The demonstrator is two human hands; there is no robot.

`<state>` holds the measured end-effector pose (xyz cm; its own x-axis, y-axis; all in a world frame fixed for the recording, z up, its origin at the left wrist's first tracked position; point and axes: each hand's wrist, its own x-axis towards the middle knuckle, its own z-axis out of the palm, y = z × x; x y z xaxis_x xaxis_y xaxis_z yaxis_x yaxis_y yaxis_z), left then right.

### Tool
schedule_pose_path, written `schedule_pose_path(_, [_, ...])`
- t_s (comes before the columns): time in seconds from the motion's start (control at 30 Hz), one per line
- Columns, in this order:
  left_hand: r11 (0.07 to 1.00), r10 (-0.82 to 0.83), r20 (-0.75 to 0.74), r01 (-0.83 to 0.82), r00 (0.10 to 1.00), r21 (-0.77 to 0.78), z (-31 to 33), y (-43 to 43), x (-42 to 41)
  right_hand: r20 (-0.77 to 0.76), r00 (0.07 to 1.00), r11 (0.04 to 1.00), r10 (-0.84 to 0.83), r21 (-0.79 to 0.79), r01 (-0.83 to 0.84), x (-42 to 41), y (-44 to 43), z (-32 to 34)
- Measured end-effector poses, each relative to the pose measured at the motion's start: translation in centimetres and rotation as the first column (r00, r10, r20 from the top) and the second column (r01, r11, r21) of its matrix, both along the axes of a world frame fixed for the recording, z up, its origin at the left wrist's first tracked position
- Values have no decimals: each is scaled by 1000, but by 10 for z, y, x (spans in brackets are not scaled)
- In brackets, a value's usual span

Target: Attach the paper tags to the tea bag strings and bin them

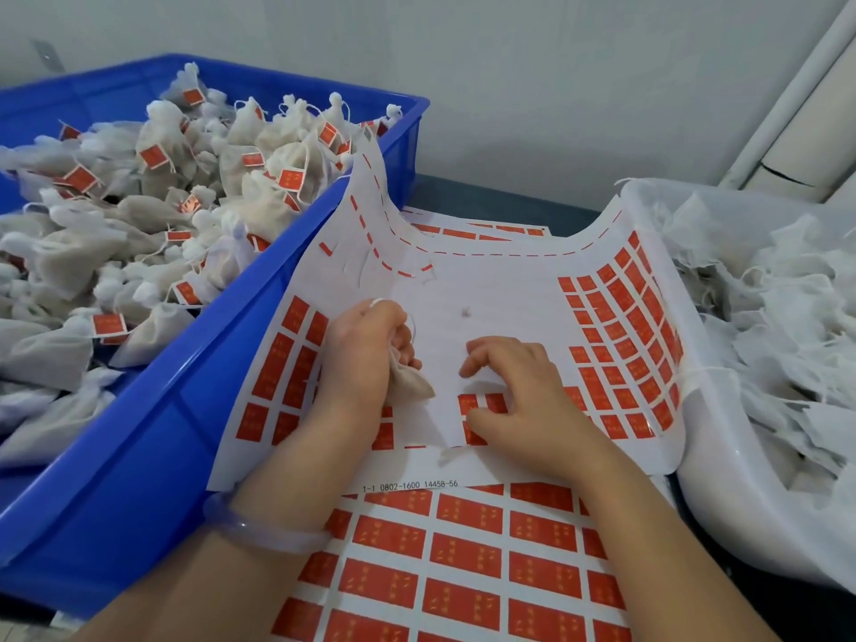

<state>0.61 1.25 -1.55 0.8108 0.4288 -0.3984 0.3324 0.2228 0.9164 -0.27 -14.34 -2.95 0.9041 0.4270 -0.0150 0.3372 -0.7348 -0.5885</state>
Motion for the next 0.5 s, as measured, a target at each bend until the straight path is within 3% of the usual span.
schedule_pose_path(0.07, [1000, -18, -8, 18, 1000, 0, 0, 1, 1, 11, 1000, 1000, 7, -7, -7, -1, -1, -1])
schedule_pose_path(0.17, [989, -28, 277, 67, 960, -133, -8, -1, -4, 75, 997, 1000, -4, -27, 6, -1, -3, -4])
schedule_pose_path(0.27, [999, 1, 130, 5, 992, -47, -15, 4, 1, 96, 995, 1000, -10, 30, 7, -2, -4, -5])
schedule_pose_path(0.5, [1000, 3, 82, -2, 997, -10, -17, 4, 4, 134, 991, 999, 1, -36, 4, -2, -3, -6])
